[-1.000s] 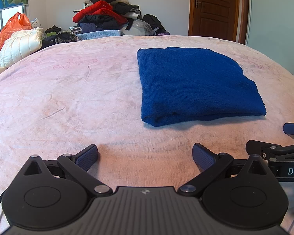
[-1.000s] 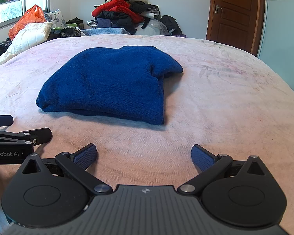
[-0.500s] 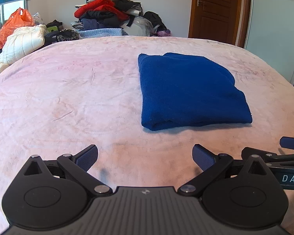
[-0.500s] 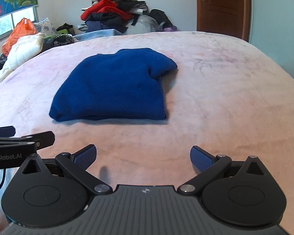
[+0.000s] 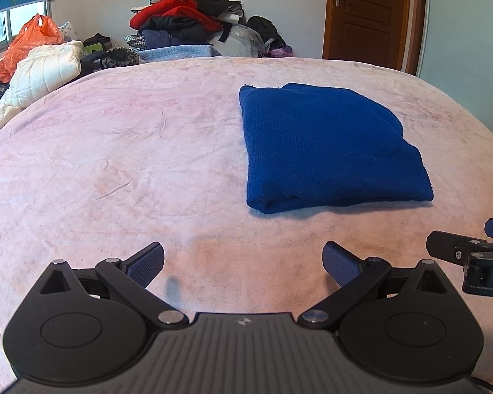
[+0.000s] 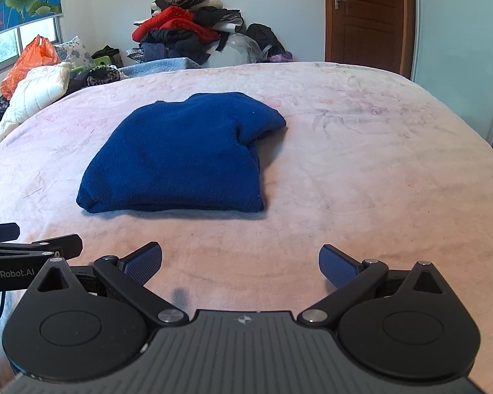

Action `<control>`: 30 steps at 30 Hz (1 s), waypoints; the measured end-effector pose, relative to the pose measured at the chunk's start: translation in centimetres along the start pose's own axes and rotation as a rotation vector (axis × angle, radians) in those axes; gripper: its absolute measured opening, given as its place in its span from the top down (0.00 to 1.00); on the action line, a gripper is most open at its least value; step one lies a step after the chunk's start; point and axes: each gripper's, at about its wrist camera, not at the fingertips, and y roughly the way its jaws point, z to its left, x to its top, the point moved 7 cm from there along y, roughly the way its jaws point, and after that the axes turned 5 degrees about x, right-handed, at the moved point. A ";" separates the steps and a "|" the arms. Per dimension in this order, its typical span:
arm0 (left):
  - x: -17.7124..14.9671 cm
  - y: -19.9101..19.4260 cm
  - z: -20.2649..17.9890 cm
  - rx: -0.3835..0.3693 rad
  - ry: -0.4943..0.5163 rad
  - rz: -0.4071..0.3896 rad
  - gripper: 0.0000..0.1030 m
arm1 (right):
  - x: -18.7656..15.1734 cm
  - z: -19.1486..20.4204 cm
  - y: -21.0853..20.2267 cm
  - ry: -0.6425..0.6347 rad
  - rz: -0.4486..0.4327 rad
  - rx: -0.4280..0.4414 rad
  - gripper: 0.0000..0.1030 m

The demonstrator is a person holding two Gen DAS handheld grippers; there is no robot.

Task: Fold small clothes

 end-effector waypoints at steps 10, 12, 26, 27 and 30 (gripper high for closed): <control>0.0 0.0 -0.1 0.009 0.011 -0.008 0.00 | -0.3 0.4 0.2 -0.016 0.016 0.013 0.00; 0.0 0.0 -0.1 0.009 0.014 -0.008 0.00 | -0.2 0.5 0.2 -0.014 0.012 0.012 0.00; 0.0 0.2 -0.1 0.010 0.016 -0.001 0.00 | -0.3 0.1 0.2 -0.002 0.008 0.019 0.00; 0.0 0.2 -0.1 0.010 0.016 -0.001 0.00 | -0.3 0.0 0.3 -0.003 0.008 0.018 0.00; 0.0 0.2 -0.1 0.010 0.016 0.000 0.00 | -0.3 0.0 0.3 -0.002 0.008 0.016 0.00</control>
